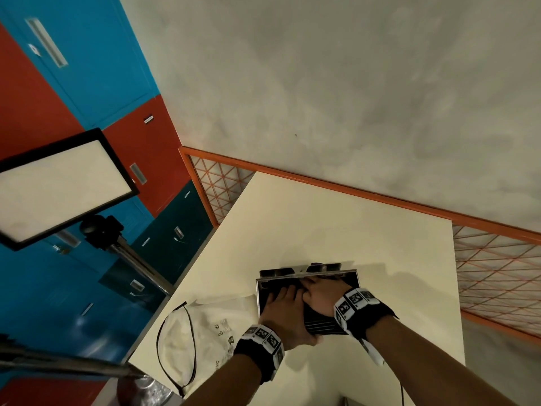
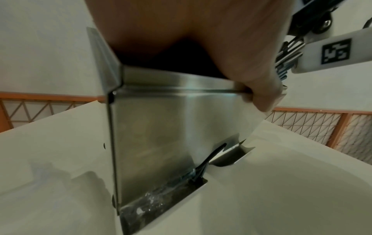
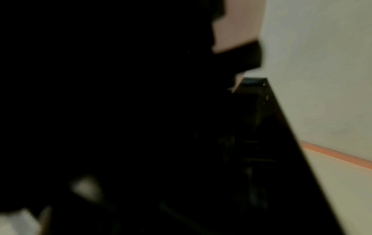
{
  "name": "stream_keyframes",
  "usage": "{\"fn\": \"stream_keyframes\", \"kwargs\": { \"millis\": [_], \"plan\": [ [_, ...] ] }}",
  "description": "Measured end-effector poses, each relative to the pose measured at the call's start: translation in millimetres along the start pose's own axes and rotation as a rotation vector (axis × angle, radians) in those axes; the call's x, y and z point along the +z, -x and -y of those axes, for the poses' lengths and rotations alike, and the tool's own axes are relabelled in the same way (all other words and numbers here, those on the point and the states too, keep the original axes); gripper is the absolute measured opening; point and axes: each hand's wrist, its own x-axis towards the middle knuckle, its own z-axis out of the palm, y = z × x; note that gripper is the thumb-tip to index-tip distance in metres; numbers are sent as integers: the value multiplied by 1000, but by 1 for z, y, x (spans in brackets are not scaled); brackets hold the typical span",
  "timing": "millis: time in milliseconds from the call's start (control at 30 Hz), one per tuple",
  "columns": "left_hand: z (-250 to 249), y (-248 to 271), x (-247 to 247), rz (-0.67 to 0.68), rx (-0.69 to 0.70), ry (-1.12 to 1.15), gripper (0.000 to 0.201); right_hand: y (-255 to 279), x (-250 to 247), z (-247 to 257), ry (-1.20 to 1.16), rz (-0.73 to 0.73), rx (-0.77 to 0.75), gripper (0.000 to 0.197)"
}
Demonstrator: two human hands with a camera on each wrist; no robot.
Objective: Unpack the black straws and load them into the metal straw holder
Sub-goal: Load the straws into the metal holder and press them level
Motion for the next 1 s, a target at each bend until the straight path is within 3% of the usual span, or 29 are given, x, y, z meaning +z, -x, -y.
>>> {"fn": "stream_keyframes", "kwargs": {
  "millis": [233, 500, 1000],
  "plan": [
    [1, -2, -4, -19, -16, 14, 92, -12, -16, 2, -203, 190, 51, 49],
    [1, -2, -2, -13, -12, -15, 96, -15, -20, 2, -276, 255, 108, 46],
    [-2, 1, 0, -8, -34, -28, 103, -11, -19, 3, -250, 202, 103, 45]
  ]
}}
